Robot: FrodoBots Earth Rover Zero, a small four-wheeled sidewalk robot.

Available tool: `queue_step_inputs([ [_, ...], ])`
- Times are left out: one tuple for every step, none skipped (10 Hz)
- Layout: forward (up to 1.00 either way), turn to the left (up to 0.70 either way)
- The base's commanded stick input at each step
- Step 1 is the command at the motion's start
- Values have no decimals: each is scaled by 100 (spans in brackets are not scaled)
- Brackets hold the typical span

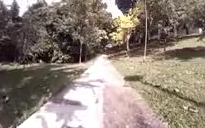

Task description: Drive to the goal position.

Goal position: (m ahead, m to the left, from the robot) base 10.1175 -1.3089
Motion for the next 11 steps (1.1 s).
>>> queue_step_inputs([
  [70,0],
  [70,0],
  [70,0],
  [70,0],
  [70,0],
  [70,0],
  [70,-16],
  [70,-17],
  [70,-2],
  [70,0],
  [70,0],
])
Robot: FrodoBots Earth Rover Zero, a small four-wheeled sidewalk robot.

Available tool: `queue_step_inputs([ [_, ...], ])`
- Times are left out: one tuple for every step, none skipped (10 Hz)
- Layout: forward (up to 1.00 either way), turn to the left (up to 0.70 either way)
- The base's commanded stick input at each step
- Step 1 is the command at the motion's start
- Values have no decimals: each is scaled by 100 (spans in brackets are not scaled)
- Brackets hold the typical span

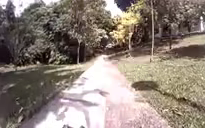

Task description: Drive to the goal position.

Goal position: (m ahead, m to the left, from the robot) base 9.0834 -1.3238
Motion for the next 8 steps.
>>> queue_step_inputs([
  [70,0],
  [70,0],
  [70,0],
  [70,0],
  [70,0],
  [70,0],
  [70,0],
  [70,0],
])
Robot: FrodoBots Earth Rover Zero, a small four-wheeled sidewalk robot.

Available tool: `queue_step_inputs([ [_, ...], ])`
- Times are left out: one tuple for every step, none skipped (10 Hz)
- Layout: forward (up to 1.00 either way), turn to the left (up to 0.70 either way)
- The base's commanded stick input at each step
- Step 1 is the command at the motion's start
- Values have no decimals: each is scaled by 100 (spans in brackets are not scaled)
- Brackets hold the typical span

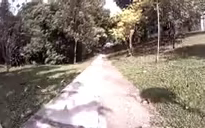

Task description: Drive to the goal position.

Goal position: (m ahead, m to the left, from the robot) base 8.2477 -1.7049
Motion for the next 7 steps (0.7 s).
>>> queue_step_inputs([
  [70,0],
  [70,0],
  [70,0],
  [70,0],
  [70,0],
  [70,0],
  [70,0],
])
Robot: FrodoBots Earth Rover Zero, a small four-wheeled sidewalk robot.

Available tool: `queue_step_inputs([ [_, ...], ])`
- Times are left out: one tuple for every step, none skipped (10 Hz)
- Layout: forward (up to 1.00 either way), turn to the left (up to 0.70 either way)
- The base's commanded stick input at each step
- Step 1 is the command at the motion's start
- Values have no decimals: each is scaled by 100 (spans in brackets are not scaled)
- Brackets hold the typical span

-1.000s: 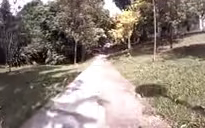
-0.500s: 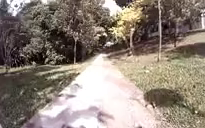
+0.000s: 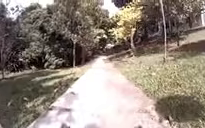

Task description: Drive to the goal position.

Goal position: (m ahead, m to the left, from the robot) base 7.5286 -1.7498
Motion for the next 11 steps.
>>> queue_step_inputs([
  [70,0],
  [70,0],
  [70,0],
  [70,0],
  [70,0],
  [70,0],
  [70,0],
  [70,0],
  [70,0],
  [70,0],
  [70,0],
])
